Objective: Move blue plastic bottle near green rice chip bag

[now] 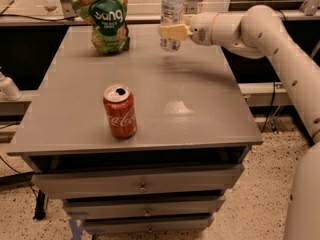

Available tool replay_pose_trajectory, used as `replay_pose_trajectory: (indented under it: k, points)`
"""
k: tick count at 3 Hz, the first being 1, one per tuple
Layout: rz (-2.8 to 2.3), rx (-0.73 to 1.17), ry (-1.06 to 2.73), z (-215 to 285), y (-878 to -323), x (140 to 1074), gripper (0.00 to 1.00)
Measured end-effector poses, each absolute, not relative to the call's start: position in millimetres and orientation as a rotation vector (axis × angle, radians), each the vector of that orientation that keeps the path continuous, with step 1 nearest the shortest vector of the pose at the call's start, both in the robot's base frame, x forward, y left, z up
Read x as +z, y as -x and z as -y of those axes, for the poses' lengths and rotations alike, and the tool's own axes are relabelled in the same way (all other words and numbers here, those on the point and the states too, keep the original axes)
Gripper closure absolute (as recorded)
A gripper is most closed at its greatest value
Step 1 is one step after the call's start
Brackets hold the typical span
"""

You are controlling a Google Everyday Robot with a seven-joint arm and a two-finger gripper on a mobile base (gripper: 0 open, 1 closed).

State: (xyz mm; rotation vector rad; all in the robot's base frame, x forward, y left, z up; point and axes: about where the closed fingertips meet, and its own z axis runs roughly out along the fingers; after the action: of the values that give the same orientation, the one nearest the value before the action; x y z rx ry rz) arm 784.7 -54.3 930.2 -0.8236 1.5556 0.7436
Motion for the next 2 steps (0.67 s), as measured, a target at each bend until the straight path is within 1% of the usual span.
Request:
replay_pose_trajectory:
  k: [2]
  points:
    - [-1.522,0.766,0.823,-10,-822,930,1.00]
